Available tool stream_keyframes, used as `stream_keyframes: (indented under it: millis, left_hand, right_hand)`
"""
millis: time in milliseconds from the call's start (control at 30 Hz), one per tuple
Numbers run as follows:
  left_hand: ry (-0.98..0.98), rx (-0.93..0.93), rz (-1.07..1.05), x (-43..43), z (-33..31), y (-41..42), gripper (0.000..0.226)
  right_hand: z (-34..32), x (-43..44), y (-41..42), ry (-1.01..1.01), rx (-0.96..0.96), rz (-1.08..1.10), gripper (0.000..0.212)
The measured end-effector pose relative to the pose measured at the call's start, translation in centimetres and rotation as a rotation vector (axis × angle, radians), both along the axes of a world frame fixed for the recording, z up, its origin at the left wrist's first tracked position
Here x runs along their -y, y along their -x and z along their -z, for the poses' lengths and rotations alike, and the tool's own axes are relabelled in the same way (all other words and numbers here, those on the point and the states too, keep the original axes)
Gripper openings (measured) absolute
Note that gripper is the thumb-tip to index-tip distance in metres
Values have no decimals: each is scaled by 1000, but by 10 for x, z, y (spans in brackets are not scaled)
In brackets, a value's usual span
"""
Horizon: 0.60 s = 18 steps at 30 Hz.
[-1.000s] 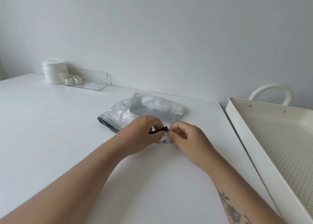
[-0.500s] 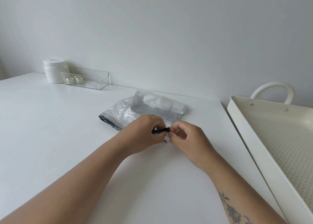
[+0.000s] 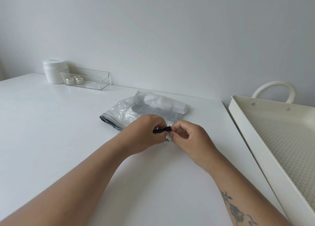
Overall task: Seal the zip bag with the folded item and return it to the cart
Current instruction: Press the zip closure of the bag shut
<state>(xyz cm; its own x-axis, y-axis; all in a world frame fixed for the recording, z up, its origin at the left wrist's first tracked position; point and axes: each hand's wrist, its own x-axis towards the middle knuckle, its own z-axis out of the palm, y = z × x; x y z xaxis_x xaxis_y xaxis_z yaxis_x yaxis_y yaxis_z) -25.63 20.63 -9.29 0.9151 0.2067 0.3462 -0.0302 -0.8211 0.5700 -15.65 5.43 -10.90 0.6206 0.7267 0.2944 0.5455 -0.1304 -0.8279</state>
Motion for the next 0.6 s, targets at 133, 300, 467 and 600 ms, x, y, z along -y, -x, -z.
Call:
stream_keyframes:
  millis: [133, 300, 467, 600]
  left_hand:
    - [10, -14, -18, -2, 0, 0, 8]
    - [-5, -35, -50, -4, 0, 1, 7]
    - [-19, -37, -63, -5, -2, 2, 5]
    - [-22, -27, -37, -2, -2, 2, 5]
  right_hand:
    - [-2, 0, 1, -18, 8, 10, 18]
    - [-2, 2, 0, -33, -34, 26, 18]
    - [-3, 3, -2, -39, -56, 30, 15]
    - [-4, 5, -4, -15, -83, 14, 10]
